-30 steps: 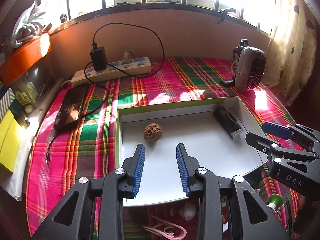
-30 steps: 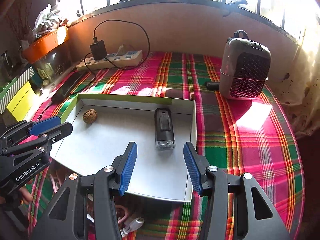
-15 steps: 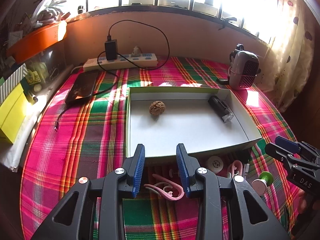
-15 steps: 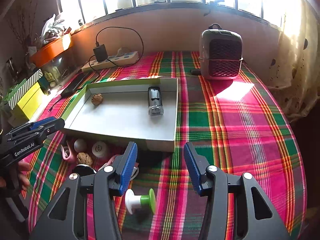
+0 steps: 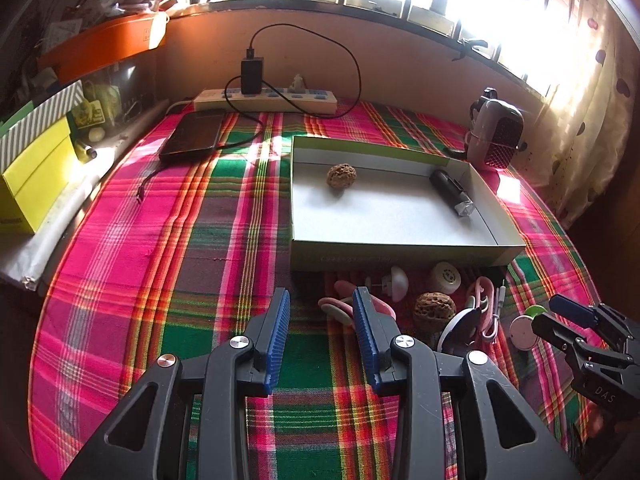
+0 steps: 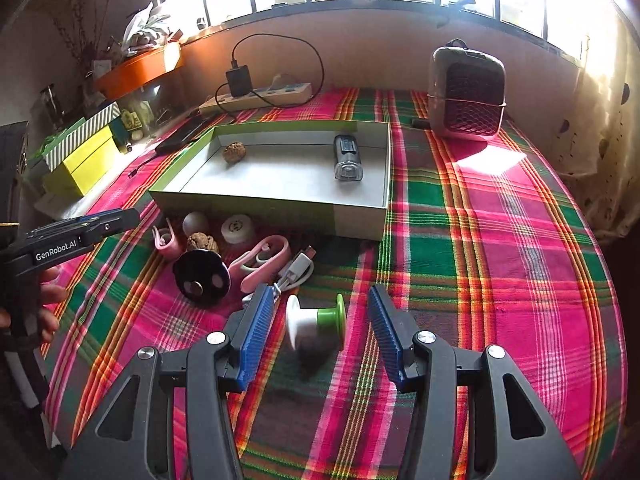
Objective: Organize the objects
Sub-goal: 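Withdraw both grippers from the box back toward the remaining objects, then grasp the white spool with green flange in the right gripper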
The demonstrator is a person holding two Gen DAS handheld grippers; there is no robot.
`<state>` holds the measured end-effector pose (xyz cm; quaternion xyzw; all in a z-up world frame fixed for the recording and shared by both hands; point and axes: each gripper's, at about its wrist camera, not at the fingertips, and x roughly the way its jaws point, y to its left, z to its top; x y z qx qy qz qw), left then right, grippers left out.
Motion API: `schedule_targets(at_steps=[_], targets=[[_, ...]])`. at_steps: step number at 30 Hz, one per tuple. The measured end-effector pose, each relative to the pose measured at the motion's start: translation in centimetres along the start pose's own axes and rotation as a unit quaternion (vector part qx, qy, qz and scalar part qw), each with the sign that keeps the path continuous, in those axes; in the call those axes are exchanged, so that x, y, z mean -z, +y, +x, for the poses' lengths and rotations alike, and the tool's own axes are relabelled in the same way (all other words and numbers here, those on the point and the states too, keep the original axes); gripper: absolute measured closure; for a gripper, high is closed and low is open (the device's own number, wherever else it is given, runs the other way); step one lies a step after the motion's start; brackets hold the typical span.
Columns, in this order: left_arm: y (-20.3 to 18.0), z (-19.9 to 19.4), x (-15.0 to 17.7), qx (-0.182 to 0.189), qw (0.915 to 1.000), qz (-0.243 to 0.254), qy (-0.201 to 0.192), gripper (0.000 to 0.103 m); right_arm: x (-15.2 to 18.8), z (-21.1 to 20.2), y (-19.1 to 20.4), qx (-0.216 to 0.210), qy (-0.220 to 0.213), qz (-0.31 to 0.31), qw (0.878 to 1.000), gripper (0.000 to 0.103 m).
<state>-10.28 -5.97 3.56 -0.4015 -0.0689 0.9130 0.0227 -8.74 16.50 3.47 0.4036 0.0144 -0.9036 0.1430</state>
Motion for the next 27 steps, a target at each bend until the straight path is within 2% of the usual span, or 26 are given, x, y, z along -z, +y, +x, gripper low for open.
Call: schedule_targets(at_steps=[11,25,27], targets=[[0.2,0.6,1.5,0.011,0.9997,-0.008,0.022,0.072,1.1,1.5,0.6,0.02,0.025,-0.013,0.999,0.052],[-1.4,1.1,1.7,0.028,0.999,0.009,0.034,0.072,1.5,2.2,0.5,0.034,0.038,-0.021,0.998,0.053],[-1.6,1.2,1.7,0.028,0.9989,0.011,0.036,0.072,1.5,2.2,0.5,0.036,0.036,-0.02,0.998,0.061]])
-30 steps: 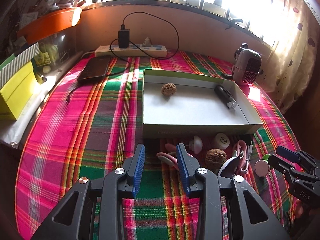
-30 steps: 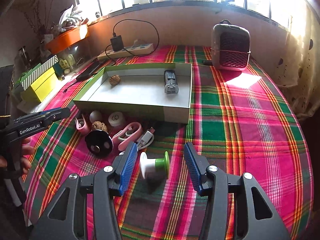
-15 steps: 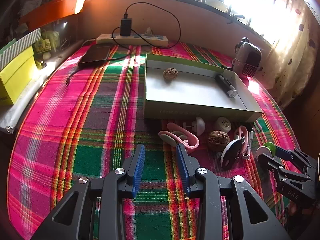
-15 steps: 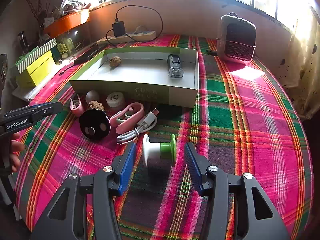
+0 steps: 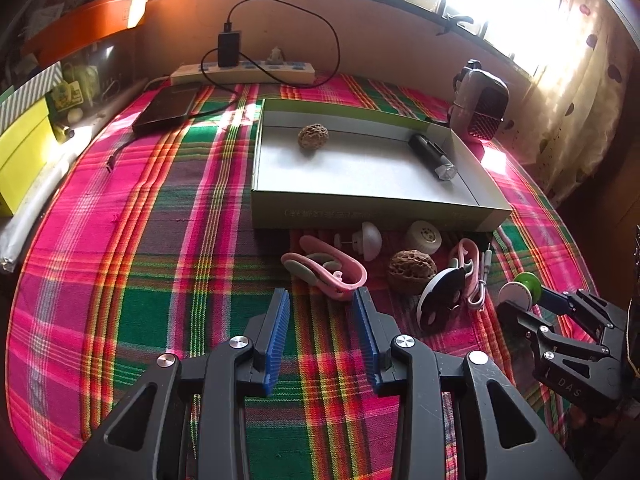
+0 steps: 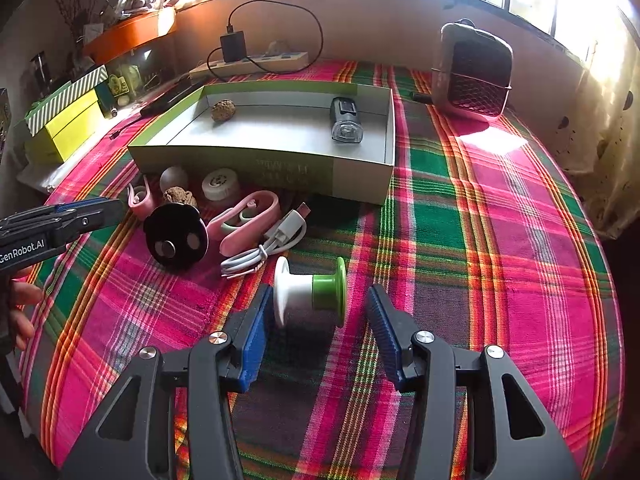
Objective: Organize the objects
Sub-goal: 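Grasp the white spool with green flange in the right gripper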
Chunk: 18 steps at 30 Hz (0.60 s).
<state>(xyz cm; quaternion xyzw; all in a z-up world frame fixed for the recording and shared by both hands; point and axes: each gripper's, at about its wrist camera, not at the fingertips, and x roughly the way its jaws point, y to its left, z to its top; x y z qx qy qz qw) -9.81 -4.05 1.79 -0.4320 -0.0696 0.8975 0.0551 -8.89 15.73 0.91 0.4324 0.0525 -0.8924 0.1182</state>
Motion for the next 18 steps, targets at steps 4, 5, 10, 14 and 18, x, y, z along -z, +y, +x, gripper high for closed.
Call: schedule_targets(at_steps=[4,5,10,14,18], targets=[[-0.5,0.2,0.0,0.002,1.0,0.004,0.004,0.072,0.0,0.0,-0.1,0.004,-0.001,0.003,1.0,0.07],[-0.7,0.3,-0.1,0.002,1.0,0.007,0.005,0.072,-0.1,0.0,-0.1,0.003,-0.001,0.002,1.0,0.07],[-1.4,0.9,-0.4,0.003,0.9999,0.006,0.014,0.072,-0.2,0.1,0.0,0.003,-0.001,0.0,1.0,0.07],[-1.6,1.3,-0.5,-0.008,0.9997,0.008,0.021,0.072,-0.2,0.1,-0.1,0.003,-0.001,0.0,1.0,0.07],[-0.8,1.4,-0.6,-0.018,0.9996,-0.003,0.02,0.072,-0.2,0.1,-0.1,0.004,0.0,0.0,1.0,0.07]])
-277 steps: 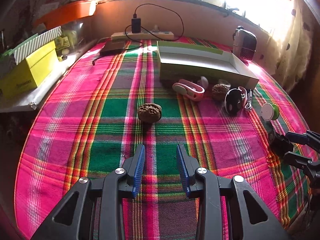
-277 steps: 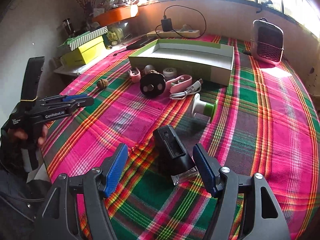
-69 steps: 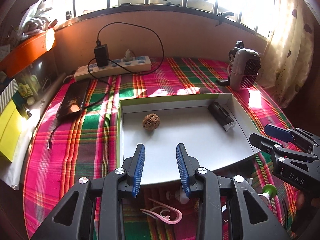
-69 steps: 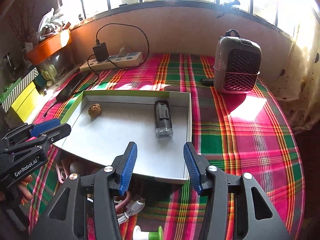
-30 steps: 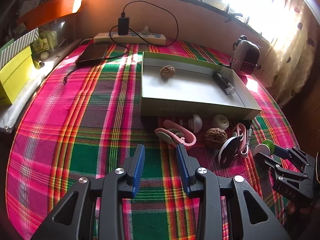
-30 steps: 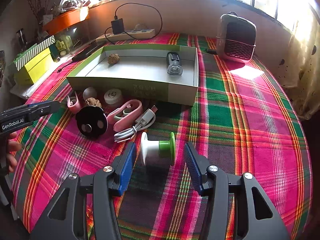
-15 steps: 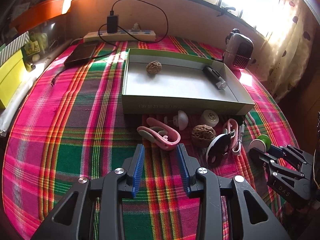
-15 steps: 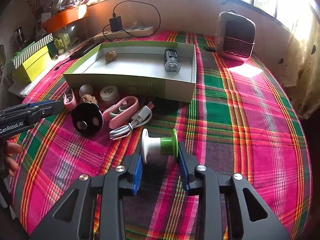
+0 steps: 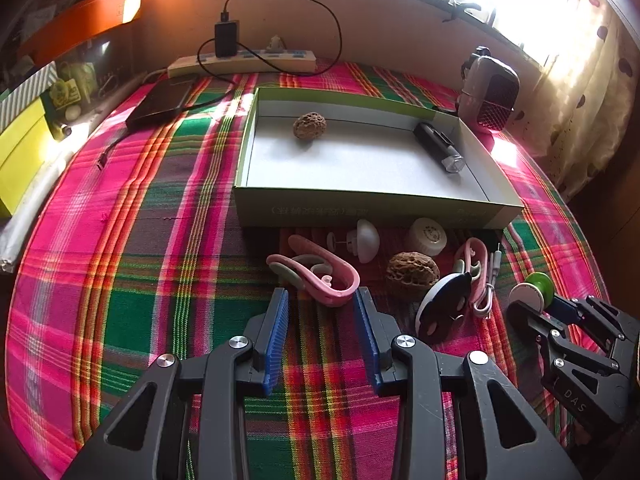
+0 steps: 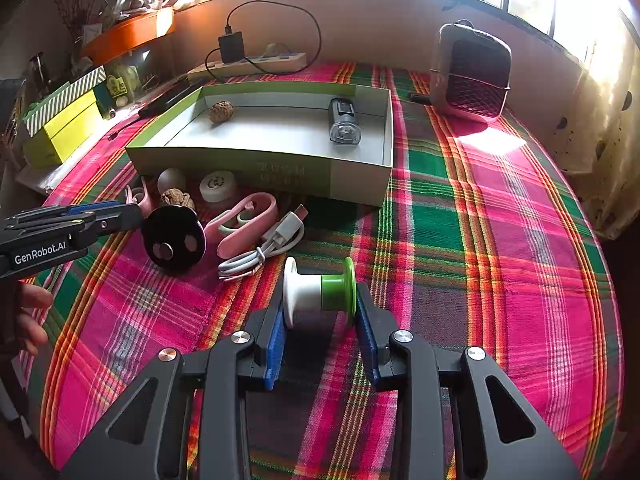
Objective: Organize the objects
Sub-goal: 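Grasp the white spool with green flange in the right gripper, then grasp the pink plastic clip with the left gripper while the right gripper holds the spool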
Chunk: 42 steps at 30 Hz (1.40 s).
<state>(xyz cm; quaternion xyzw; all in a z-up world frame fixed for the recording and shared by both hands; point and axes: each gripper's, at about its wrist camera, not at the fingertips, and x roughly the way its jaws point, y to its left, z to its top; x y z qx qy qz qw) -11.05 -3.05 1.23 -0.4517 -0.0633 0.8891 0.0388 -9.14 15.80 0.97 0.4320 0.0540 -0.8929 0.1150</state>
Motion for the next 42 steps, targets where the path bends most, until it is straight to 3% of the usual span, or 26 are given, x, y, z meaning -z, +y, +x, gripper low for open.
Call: schedule_targets(at_steps=[12,15,21,42], targets=[[2.9,-0.5,0.3,-0.035,0.9991,-0.025,-0.006,0.072,0.1,0.0,0.1,0.001,0.0,0.0,1.0,0.07],[3.4,-0.7,0.2,-0.027,0.9989,-0.038,-0.008,0.072,0.1,0.0,0.1,0.001,0.0,0.0,1.0,0.07],[1.4,-0.7,-0.3,-0.01,0.9997,-0.019,-0.014,0.072,0.0,0.0,0.1,0.001,0.0,0.0,1.0,0.07],[-0.4,1.2,-1.7,-0.043,0.999,-0.012,0.004,0.067,0.0,0.1,0.0,-0.002,0.0,-0.001,1.0,0.07]])
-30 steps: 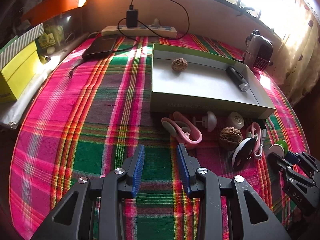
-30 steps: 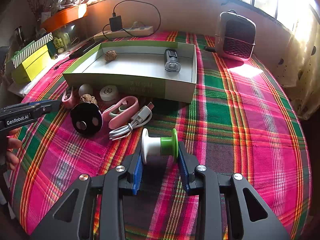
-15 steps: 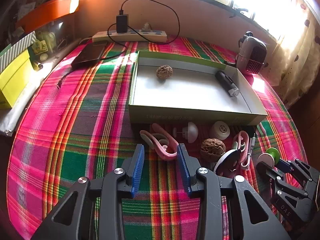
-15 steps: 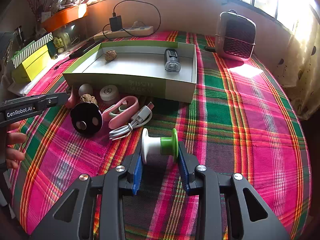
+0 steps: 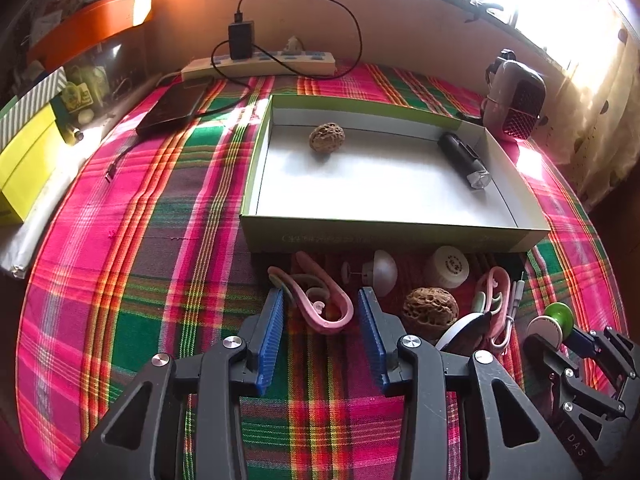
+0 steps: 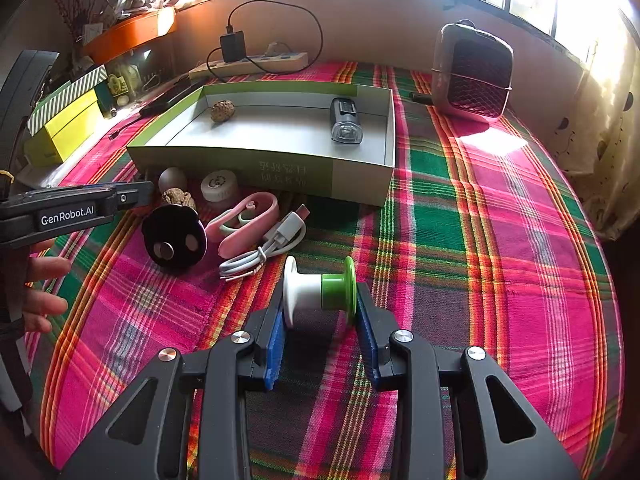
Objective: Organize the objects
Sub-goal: 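Grasp the pink plastic clip with the left gripper while the right gripper holds the spool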
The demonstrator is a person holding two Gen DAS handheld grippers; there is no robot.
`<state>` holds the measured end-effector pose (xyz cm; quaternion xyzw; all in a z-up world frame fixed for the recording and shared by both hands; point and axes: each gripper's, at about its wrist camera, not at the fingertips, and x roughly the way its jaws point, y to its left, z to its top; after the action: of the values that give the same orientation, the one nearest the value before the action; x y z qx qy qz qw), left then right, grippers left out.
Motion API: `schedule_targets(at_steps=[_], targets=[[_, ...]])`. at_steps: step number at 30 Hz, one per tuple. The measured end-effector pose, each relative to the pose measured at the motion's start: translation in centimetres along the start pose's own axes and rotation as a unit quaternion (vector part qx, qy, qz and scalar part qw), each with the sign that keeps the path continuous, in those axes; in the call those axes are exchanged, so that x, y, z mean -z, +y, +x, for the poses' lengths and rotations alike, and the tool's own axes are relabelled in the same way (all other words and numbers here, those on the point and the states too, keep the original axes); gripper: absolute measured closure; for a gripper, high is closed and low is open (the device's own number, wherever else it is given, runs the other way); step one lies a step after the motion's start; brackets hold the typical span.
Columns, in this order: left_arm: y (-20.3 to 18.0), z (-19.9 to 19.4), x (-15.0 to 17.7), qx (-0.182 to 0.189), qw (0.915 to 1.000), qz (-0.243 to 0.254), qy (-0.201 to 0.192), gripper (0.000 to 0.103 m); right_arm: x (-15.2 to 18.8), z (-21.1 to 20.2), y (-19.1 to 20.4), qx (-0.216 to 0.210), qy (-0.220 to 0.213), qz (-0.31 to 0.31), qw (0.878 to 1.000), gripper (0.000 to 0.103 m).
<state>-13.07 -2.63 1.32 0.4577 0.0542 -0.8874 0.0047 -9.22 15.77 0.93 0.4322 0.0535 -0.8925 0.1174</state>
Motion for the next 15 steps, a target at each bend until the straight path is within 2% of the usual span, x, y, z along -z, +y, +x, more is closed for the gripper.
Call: schedule_targets(at_steps=[15], targets=[[1.5,0.0,0.4,-0.021,0.9998,-0.001,0.0,0.067,0.0,0.1,0.2,0.001,0.0,-0.003,1.0,0.07]])
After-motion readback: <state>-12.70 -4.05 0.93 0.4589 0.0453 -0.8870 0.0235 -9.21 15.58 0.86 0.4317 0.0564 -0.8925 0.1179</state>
